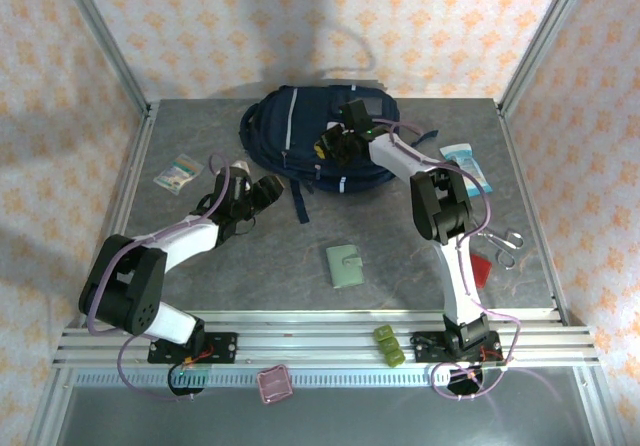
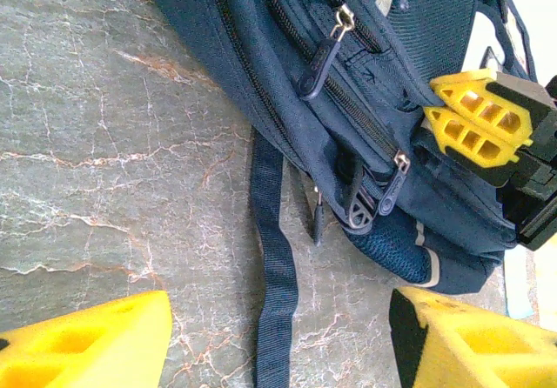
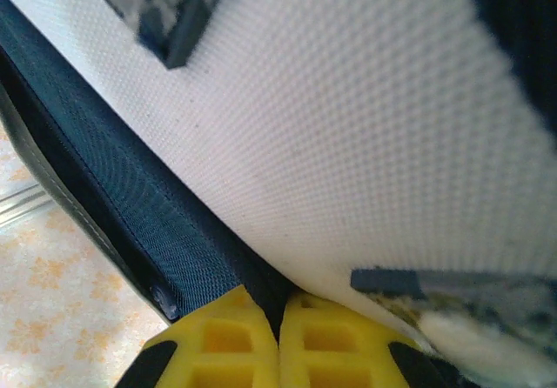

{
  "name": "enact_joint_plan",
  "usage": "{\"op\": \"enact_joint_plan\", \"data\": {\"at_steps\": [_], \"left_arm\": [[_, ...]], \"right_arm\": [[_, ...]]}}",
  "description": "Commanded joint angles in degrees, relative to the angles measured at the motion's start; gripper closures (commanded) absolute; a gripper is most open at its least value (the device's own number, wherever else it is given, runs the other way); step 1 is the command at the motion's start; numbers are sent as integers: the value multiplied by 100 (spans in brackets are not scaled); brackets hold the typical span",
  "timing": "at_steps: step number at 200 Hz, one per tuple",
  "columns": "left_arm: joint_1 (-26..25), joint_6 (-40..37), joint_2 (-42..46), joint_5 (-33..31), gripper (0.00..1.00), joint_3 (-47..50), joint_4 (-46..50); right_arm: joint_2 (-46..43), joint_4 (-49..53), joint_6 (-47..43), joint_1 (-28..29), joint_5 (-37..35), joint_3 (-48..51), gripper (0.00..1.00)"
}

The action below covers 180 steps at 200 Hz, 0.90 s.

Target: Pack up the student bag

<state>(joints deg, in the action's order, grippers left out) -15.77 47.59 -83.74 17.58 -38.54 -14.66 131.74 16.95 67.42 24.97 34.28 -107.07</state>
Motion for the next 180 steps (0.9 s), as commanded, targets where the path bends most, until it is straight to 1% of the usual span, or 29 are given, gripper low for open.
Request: {"op": "enact_joint_plan", "data": {"at_steps": [1,16,26,64,77,96,107,126,146,149,157,180], "left_arm": [[-58,23,-63,26,33,-60,-92],[-58,-18,-63,13,33,-107,-52],[-58,-88,-55,-7,33,-168,11],[-53,-496,157,-243,32,-409,354],[-57,-643,222,-313,32,-523,496],[-67,-820,245,-278,32,-695,656],[-112,-917,238,-230,32,-765,674],[-300,-1130,185,-327,33,-947,822],[-579,-1366,35,-577,36,-1200,1080],[-614,-1524,7,-621,36,-1240,1124],[-707,-1658,-84,-737,38,-1357,1243],[-804,-1923,-398,-914,41,-1665,1496]], "right_arm": [[348,369,-118,-98,-641,46,100],[219,350,-313,-85,-635,70,100],[-24,234,-487,-52,-675,204,100],[-1344,-699,-726,-23,-489,1347,100],[-1688,-784,-834,-27,-497,1549,100],[-2085,-1208,-855,-44,-357,1948,100],[-2160,-1380,-815,-57,-214,2063,100],[-2203,-1589,-750,-54,-50,2160,100],[-2223,-1668,-709,-54,-10,2216,100],[-2218,-1669,-704,-54,-10,2216,100],[-2210,-1669,-700,-54,-1,2212,100],[-2188,-1638,-719,-53,39,2180,100]]}}
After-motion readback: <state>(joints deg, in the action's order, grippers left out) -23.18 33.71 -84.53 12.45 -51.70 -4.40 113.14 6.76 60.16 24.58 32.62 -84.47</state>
